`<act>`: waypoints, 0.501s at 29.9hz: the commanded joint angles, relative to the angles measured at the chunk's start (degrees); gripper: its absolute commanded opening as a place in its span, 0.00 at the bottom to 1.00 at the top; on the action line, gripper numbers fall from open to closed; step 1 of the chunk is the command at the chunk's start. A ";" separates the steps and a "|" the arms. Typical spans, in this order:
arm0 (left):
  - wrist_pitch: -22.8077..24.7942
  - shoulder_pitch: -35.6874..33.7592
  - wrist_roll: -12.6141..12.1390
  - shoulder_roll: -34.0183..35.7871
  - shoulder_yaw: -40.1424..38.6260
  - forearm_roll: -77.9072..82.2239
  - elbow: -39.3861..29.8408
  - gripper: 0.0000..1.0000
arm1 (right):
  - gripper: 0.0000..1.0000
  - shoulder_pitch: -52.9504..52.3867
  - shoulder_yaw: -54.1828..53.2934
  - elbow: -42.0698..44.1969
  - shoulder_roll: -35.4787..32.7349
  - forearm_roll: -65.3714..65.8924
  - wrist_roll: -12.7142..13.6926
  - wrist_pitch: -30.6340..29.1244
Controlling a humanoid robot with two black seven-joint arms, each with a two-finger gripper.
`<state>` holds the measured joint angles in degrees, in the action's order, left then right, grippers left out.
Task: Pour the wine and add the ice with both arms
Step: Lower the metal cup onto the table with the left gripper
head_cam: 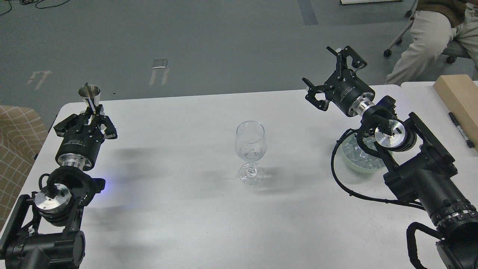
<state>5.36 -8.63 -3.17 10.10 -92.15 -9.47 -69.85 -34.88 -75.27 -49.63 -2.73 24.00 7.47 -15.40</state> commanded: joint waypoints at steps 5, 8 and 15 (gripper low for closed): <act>4.12 0.01 -0.34 -0.34 -0.31 -2.04 5.07 0.11 | 1.00 -0.19 0.04 0.06 0.09 0.00 0.00 0.02; 5.00 0.01 -0.43 -0.70 -0.31 -2.04 6.21 0.13 | 1.00 -0.19 0.04 0.06 0.00 0.00 0.00 0.02; 5.27 0.01 -0.43 -1.05 -0.31 -2.66 6.92 0.17 | 1.00 -0.10 0.04 -0.03 0.00 0.00 0.00 0.02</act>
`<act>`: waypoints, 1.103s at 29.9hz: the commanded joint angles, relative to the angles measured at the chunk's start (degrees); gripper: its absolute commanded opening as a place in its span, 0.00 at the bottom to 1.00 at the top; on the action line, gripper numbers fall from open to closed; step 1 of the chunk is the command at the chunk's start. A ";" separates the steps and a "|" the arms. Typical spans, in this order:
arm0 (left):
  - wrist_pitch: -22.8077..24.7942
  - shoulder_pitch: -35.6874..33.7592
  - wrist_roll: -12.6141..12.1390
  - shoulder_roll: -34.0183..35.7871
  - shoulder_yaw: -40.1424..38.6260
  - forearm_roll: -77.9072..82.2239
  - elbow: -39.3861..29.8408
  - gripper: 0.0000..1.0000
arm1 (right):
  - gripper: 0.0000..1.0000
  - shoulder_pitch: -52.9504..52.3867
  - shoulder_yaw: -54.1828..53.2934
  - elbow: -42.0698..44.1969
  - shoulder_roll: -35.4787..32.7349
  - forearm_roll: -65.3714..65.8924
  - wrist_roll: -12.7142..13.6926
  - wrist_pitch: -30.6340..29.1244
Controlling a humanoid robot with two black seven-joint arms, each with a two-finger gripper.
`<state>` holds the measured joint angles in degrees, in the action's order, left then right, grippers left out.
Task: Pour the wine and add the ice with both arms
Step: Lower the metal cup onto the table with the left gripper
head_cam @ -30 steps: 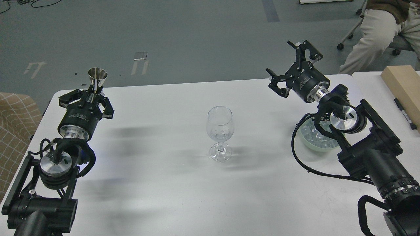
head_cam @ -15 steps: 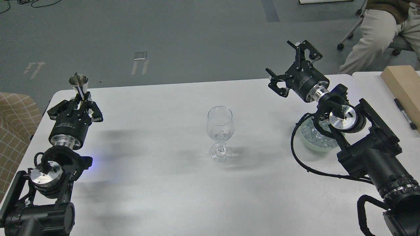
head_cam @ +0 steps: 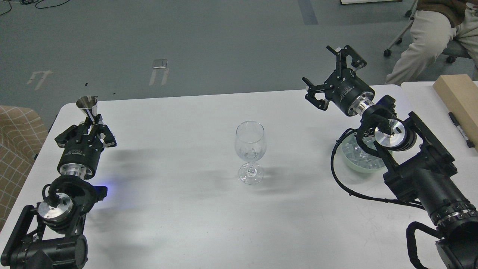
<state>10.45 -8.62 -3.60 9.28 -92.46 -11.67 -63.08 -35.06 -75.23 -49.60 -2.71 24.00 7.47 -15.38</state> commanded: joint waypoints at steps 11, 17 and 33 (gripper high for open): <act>0.19 0.44 0.00 -0.31 0.00 -0.64 0.15 0.28 | 1.00 0.08 -0.01 0.03 -0.01 0.00 0.00 0.00; 0.19 1.14 0.00 -0.66 0.09 -0.55 0.15 0.34 | 1.00 0.08 -0.01 -0.06 -0.01 0.00 0.00 0.00; 0.19 1.41 0.00 -1.10 0.35 -0.55 0.15 0.41 | 1.00 0.08 -0.01 0.03 -0.01 0.00 0.00 0.00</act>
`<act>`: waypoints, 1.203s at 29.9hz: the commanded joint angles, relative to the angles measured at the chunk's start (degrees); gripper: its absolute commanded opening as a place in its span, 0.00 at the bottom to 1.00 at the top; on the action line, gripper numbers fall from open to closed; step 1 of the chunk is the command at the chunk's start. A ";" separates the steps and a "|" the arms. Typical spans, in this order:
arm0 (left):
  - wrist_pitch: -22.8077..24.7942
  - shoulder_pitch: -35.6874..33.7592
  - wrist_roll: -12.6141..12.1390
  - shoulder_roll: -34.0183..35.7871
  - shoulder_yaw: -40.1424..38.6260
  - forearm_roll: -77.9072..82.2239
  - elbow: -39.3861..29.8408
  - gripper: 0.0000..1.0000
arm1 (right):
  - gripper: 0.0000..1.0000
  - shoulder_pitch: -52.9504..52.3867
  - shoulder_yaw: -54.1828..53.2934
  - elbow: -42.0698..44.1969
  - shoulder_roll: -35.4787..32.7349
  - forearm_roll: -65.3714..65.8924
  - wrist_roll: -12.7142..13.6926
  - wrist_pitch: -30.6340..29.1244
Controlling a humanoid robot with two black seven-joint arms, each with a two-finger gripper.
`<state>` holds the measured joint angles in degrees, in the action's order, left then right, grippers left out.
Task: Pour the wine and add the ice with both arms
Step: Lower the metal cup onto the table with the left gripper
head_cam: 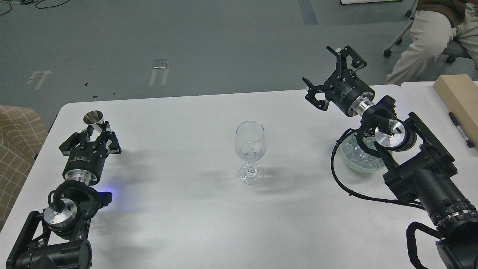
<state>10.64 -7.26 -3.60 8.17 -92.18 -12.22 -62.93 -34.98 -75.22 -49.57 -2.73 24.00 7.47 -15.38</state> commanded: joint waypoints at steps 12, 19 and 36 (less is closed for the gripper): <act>0.35 0.49 0.00 0.00 0.43 0.09 0.00 0.48 | 1.00 -0.09 -0.01 0.00 0.00 0.00 0.00 0.00; 0.35 1.19 0.09 0.00 0.43 0.09 0.00 0.51 | 1.00 -0.09 -0.01 -0.09 0.00 0.00 0.00 0.00; 0.35 1.63 0.09 -0.17 0.51 0.18 0.09 0.58 | 1.00 -0.09 -0.01 -0.09 0.09 0.00 0.00 0.00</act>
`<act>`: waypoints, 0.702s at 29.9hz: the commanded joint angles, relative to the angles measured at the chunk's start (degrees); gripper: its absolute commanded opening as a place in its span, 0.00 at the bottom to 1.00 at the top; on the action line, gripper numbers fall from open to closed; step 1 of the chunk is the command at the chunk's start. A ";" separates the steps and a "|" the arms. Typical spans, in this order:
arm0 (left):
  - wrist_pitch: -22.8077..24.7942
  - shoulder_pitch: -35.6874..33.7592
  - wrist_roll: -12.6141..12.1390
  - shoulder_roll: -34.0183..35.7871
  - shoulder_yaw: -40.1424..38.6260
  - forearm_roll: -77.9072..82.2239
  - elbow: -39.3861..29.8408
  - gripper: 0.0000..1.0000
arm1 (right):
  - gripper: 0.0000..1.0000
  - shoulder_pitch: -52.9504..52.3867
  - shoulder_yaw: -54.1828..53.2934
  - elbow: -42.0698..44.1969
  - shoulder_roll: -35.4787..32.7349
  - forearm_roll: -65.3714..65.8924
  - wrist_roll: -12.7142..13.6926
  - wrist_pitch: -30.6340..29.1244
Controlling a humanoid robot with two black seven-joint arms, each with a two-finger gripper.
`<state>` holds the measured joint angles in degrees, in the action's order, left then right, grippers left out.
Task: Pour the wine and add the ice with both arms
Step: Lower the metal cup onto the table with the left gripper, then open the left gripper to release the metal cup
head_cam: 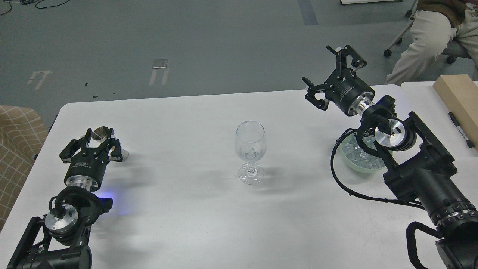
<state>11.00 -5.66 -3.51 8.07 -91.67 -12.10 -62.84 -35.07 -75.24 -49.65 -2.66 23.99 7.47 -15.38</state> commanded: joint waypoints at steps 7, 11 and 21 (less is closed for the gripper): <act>0.51 -0.06 0.08 0.10 0.00 0.33 0.00 0.72 | 1.00 0.00 0.00 -0.01 0.02 0.00 0.00 0.00; 1.56 -0.06 0.08 0.10 0.00 0.33 0.00 0.80 | 1.00 0.00 -0.09 -0.01 0.02 0.00 0.00 0.00; 7.36 0.12 -0.18 0.28 0.09 0.41 -0.52 0.97 | 1.00 0.00 -0.17 -0.01 0.02 0.00 0.00 0.00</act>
<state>16.20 -5.71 -3.59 8.34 -91.58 -11.70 -62.87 -35.07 -75.34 -49.66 -2.64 23.99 7.47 -15.38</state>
